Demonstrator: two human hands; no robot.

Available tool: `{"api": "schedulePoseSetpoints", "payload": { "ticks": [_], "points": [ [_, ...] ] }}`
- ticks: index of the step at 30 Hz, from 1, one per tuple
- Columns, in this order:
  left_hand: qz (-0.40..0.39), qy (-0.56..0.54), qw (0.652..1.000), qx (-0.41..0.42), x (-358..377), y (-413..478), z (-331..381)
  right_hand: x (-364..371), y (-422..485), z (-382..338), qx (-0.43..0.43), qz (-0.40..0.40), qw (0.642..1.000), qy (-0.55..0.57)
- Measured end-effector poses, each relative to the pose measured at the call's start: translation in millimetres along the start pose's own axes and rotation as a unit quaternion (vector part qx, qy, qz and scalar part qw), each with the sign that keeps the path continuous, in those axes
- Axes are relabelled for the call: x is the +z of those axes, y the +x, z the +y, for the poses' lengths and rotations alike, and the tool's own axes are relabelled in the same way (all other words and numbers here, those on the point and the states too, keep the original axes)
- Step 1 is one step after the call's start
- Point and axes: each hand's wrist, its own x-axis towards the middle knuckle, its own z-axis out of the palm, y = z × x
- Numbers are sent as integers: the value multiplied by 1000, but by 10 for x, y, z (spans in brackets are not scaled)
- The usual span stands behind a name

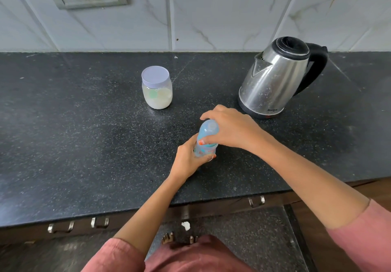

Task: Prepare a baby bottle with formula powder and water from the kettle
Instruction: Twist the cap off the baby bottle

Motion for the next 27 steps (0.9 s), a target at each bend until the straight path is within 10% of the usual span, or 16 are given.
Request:
{"api": "schedulePoseSetpoints", "payload": {
  "ticks": [27],
  "points": [
    [-4, 6, 1000, 0, -4, 4, 0, -203, -18, 94, -9, 11, 989, 144]
  ]
}}
